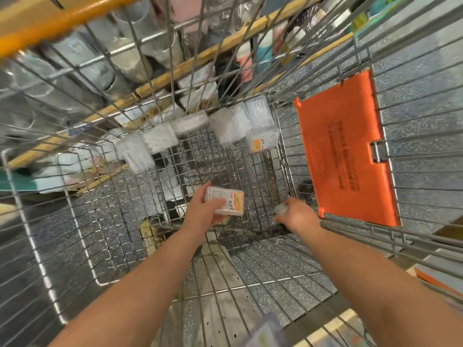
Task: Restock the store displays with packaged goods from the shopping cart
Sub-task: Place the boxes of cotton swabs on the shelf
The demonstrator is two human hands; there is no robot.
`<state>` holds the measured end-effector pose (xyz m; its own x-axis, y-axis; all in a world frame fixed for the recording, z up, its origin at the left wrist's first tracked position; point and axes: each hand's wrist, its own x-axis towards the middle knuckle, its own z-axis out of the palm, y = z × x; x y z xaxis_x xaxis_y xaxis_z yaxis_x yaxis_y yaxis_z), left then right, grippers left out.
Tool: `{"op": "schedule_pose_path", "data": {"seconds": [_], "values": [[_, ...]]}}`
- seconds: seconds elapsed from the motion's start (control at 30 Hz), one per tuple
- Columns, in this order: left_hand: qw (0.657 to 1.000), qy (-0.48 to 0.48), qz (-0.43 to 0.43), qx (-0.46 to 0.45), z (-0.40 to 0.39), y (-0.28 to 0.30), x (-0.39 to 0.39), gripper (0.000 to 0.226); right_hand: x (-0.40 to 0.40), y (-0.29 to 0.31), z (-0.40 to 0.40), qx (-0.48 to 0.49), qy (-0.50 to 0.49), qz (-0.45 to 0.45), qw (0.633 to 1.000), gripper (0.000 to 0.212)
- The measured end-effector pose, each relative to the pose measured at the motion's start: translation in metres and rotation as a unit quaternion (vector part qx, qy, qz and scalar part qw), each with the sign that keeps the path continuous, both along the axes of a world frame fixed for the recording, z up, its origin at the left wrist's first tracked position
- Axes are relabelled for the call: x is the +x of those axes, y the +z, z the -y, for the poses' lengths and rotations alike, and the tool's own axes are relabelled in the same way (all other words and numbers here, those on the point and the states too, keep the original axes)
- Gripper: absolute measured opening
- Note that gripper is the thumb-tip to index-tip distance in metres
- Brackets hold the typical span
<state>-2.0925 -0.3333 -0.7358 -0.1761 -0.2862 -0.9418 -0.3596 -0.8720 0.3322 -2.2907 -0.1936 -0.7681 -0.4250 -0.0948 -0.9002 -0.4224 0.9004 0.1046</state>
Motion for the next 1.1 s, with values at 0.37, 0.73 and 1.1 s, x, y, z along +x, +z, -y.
{"op": "schedule_pose_path", "data": {"seconds": [0.37,0.73,1.1], "values": [[0.997,0.073,0.029,-0.003,0.03,-0.003,0.012,0.024,0.01,0.01,0.069,-0.244,-0.414,0.163,0.862,0.019],[0.998,0.029,-0.042,-0.027,0.03,0.006,0.027,0.042,0.022,0.011,0.088,-0.299,-0.429,0.34,0.782,0.02],[0.998,0.03,-0.055,-0.028,0.028,0.008,0.022,0.02,0.048,0.014,0.11,-0.324,-0.397,0.346,0.786,0.032]]}}
